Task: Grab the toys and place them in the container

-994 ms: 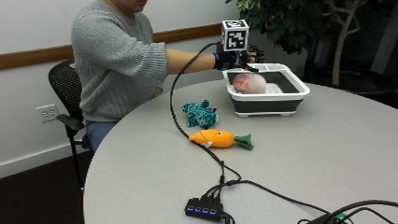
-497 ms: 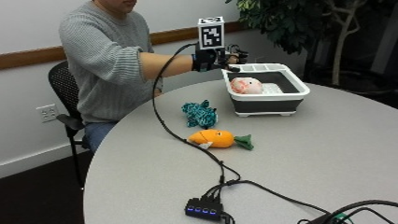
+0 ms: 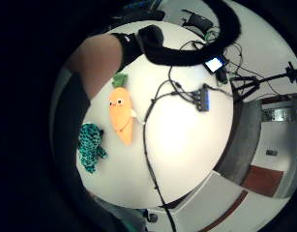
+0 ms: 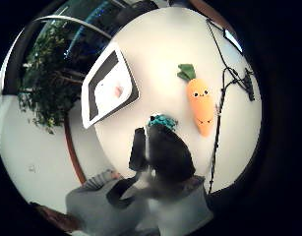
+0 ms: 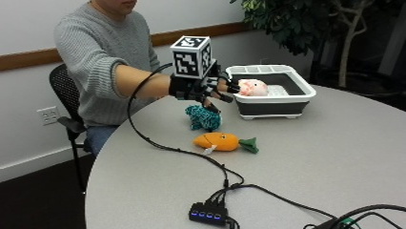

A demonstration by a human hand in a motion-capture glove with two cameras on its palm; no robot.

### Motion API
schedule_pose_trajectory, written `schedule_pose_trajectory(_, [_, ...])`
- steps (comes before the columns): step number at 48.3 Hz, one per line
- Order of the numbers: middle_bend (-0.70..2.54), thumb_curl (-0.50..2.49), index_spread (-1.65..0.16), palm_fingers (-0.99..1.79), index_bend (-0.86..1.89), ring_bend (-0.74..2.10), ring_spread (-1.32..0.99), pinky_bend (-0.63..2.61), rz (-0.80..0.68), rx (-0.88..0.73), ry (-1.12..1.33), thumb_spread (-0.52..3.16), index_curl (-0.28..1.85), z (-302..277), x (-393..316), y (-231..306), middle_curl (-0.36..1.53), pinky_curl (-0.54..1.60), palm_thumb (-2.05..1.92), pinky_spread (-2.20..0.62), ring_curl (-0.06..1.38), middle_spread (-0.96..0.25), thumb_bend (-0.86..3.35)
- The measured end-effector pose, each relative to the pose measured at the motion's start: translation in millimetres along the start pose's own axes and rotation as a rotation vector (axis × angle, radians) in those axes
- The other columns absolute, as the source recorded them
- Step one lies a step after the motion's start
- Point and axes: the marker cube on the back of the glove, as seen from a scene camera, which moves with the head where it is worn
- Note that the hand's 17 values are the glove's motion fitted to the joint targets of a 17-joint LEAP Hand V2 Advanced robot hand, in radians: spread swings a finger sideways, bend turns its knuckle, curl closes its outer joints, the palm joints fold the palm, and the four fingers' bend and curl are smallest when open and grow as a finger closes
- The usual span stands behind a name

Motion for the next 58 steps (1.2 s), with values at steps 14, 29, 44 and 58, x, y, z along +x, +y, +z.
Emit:
schedule_pose_trajectory(14, [0.13,0.29,-0.35,-0.11,0.14,0.22,-0.11,1.00,0.026,-0.164,0.028,1.35,0.29,105,10,-18,0.23,0.36,-0.01,0.04,0.38,-0.14,-0.02])
schedule_pose_trajectory(29, [0.08,0.30,-0.34,-0.13,0.11,0.46,-0.15,0.98,0.079,-0.068,0.036,1.53,0.25,176,16,-14,0.18,0.36,0.07,0.01,0.44,-0.11,0.05])
schedule_pose_trajectory(44, [0.21,0.35,-0.37,0.49,0.12,0.91,-0.35,1.18,0.041,0.047,0.109,1.65,0.22,154,10,-20,0.20,0.37,0.26,-0.31,0.53,-0.13,0.23])
schedule_pose_trajectory(58, [0.47,0.59,-0.40,1.01,0.34,1.01,-0.44,1.02,0.011,0.221,-0.063,1.36,0.32,17,-14,-39,0.33,0.40,0.52,-0.42,0.60,-0.18,0.28])
